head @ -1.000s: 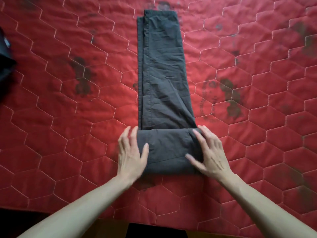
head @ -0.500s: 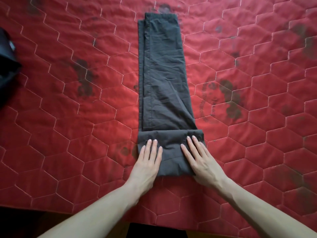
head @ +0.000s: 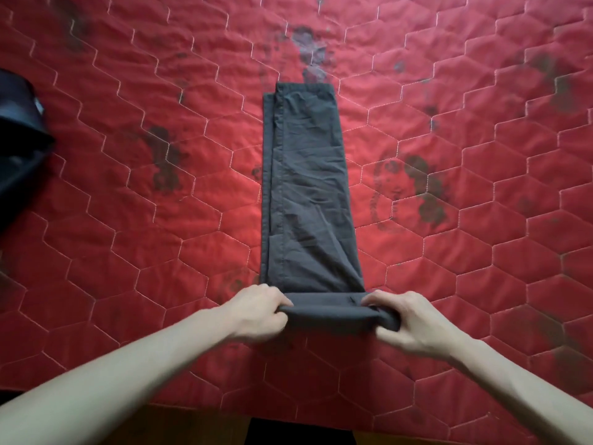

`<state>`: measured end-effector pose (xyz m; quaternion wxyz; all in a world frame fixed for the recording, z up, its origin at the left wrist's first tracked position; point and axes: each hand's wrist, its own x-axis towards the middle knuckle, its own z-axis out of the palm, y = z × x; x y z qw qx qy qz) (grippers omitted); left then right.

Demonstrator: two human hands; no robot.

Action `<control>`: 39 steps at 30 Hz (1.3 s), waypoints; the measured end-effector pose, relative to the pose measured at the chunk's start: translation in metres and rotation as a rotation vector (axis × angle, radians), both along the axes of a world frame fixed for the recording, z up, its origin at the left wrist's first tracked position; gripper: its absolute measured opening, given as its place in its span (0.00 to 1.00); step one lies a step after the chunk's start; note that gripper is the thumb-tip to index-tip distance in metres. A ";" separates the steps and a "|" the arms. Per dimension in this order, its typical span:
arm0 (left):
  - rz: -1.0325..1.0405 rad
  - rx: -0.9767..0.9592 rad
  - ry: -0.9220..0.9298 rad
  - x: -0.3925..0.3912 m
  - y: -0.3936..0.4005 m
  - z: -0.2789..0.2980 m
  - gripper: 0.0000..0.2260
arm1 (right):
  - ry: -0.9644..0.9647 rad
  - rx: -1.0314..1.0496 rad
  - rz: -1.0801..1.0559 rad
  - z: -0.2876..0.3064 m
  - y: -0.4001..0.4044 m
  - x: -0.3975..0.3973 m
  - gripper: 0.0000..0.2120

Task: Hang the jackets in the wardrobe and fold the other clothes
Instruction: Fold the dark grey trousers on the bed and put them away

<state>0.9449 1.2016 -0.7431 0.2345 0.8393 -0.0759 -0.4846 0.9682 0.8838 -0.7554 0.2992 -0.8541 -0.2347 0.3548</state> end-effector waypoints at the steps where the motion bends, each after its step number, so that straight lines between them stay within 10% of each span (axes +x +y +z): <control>1: 0.105 -0.043 0.049 0.006 0.006 0.000 0.06 | 0.054 0.046 -0.061 0.003 0.001 0.005 0.17; 12: 1.175 -0.426 0.239 0.041 0.053 -0.035 0.24 | 0.085 0.292 -0.679 -0.021 0.025 0.075 0.11; 19: 1.430 -0.338 -0.112 0.043 0.028 -0.067 0.14 | -0.133 0.181 -0.838 -0.064 0.051 0.087 0.12; 25: 0.647 0.048 -0.837 0.024 0.009 -0.076 0.25 | -0.691 -0.030 -0.494 -0.082 0.059 0.071 0.24; 29: 0.034 0.111 -0.807 0.013 0.004 -0.089 0.36 | -0.630 -0.155 -0.203 -0.090 0.051 0.037 0.37; 39: -0.064 0.254 -0.667 0.015 0.010 -0.102 0.47 | -0.445 -0.209 -0.505 -0.101 0.065 0.035 0.41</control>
